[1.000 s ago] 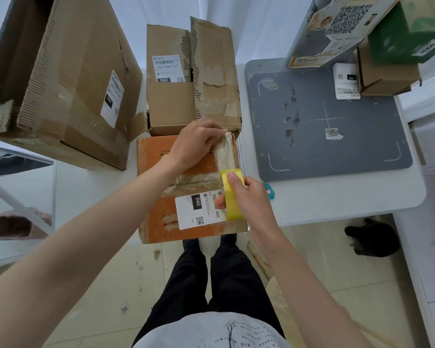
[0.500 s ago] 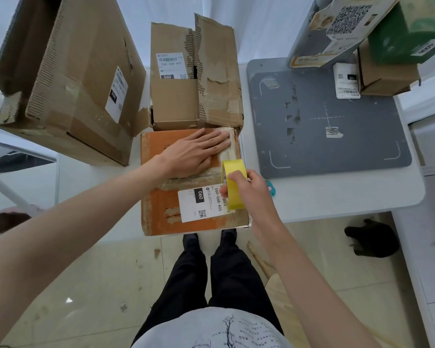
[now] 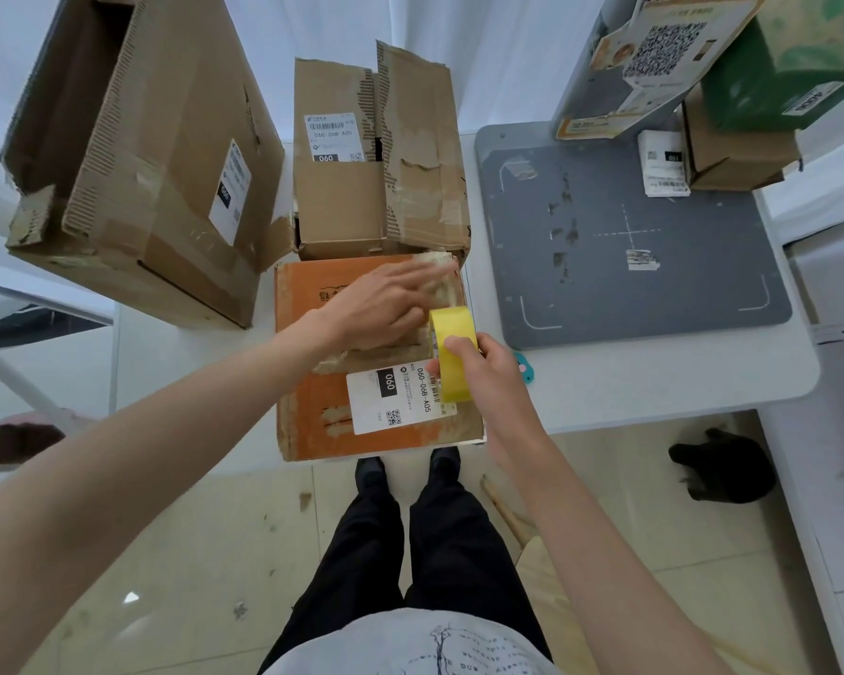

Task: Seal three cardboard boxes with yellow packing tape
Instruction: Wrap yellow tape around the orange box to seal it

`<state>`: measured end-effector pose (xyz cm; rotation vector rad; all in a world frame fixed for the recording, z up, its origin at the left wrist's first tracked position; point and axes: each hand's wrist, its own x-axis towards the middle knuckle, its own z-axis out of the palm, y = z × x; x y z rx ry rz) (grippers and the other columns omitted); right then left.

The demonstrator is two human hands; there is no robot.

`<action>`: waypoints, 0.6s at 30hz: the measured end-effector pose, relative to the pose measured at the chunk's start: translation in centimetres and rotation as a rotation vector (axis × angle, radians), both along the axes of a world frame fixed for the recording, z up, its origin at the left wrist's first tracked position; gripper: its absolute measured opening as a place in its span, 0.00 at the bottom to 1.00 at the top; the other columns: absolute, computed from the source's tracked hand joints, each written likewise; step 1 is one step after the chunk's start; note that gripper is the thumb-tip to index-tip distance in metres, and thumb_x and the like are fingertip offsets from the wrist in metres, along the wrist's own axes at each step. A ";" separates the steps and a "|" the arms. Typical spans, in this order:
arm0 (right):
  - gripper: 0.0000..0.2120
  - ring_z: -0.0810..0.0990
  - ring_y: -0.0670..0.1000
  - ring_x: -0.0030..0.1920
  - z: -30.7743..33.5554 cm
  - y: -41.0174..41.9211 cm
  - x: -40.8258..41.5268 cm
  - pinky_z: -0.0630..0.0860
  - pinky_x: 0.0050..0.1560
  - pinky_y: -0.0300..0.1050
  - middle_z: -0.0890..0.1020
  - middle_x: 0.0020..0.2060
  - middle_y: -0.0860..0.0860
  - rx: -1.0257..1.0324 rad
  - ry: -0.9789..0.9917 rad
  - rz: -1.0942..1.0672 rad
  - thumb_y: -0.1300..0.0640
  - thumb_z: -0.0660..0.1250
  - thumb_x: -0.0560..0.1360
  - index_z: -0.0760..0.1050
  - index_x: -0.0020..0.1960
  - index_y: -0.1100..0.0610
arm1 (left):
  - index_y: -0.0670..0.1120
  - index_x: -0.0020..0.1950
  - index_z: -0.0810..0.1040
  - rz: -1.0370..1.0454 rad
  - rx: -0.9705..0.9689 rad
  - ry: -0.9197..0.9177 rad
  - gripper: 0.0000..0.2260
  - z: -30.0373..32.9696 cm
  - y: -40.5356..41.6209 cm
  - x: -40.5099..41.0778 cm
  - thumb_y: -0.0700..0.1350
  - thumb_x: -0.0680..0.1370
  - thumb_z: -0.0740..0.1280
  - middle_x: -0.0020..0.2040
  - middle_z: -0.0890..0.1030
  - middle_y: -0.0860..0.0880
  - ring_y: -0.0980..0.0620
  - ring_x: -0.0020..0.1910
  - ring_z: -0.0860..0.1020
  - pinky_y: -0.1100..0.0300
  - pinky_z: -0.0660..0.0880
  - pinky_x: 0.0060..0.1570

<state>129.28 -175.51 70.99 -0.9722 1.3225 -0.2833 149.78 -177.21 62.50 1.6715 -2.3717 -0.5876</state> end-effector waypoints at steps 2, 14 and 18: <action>0.07 0.87 0.48 0.45 0.0 0.1 -0.1 0.82 0.47 0.48 0.87 0.41 0.49 -0.005 -0.001 -0.003 0.51 0.63 0.82 0.77 0.54 0.52 | 0.46 0.66 0.80 0.292 -0.080 0.152 0.17 0.4 -1.2 -0.8 0.47 0.84 0.57 0.75 0.72 0.47 0.48 0.71 0.72 0.50 0.71 0.69; 0.07 0.87 0.48 0.45 -0.2 0.6 -0.3 0.82 0.45 0.47 0.87 0.43 0.47 -0.036 0.011 0.021 0.48 0.64 0.81 0.78 0.52 0.50 | 0.47 0.83 0.55 0.332 0.095 -0.071 0.41 -2.9 -2.7 -1.5 0.62 0.77 0.68 0.77 0.64 0.46 0.45 0.77 0.61 0.48 0.51 0.78; 0.06 0.86 0.50 0.48 -0.2 1.1 -0.6 0.82 0.52 0.55 0.87 0.44 0.49 -0.061 0.040 0.056 0.52 0.63 0.80 0.78 0.47 0.50 | 0.46 0.84 0.48 0.294 0.092 -0.159 0.36 -4.0 -2.3 -1.6 0.64 0.82 0.55 0.80 0.59 0.46 0.46 0.80 0.55 0.44 0.44 0.80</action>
